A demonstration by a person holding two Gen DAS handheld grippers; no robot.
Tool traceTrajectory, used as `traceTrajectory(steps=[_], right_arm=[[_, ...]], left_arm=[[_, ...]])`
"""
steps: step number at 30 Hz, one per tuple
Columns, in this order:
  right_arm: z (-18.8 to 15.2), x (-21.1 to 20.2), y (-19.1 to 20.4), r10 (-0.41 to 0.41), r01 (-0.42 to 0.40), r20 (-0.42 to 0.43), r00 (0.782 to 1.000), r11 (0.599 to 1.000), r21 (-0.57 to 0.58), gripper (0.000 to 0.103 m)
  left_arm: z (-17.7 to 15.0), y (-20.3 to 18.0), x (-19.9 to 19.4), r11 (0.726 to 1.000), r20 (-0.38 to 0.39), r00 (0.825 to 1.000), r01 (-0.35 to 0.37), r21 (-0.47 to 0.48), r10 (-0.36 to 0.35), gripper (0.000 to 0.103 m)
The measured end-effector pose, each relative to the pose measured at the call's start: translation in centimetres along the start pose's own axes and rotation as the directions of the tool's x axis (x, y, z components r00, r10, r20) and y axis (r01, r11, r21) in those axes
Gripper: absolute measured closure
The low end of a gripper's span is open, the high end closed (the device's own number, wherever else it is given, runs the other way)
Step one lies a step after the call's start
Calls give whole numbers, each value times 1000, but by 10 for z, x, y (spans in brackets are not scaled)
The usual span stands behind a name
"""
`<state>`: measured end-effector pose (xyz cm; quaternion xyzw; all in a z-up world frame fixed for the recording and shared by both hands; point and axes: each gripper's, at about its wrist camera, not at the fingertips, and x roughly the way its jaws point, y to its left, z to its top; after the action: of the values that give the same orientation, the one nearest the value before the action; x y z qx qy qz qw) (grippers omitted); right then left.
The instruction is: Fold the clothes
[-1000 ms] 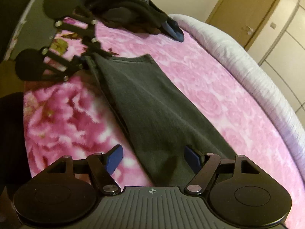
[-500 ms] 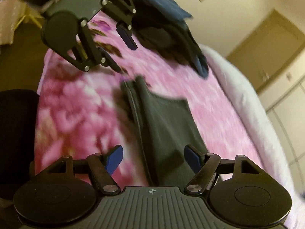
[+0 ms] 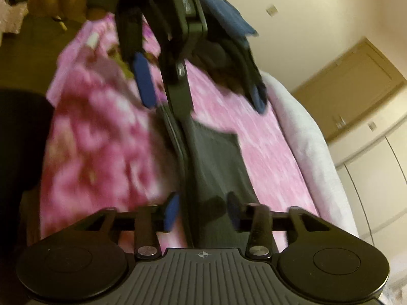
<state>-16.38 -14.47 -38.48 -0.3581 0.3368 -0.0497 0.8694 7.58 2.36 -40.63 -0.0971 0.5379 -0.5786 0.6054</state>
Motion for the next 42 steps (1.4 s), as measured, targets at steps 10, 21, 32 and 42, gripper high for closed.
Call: traceTrajectory(steps=[10,21,32,42], right_arm=[[-81,-35,-54,-54,97,-135,989,936,337,43],[-198,-85,-140,8,124,-142,990,435,892,40],[-300,-210,-150,-222,294,-262,939,121,948,39],[-328,-227,-152,-218,157,-153,964,1,988,37]], left_arm=[[5,14,33,922,223,973,28,-387,64,55],[29,-152,52,889,409,897,-318,331,168,98],[-118,-378,225,209,135,987,-114,971,-91,93],[-118,-354,243,283,121,992,-104,953,-40,90]])
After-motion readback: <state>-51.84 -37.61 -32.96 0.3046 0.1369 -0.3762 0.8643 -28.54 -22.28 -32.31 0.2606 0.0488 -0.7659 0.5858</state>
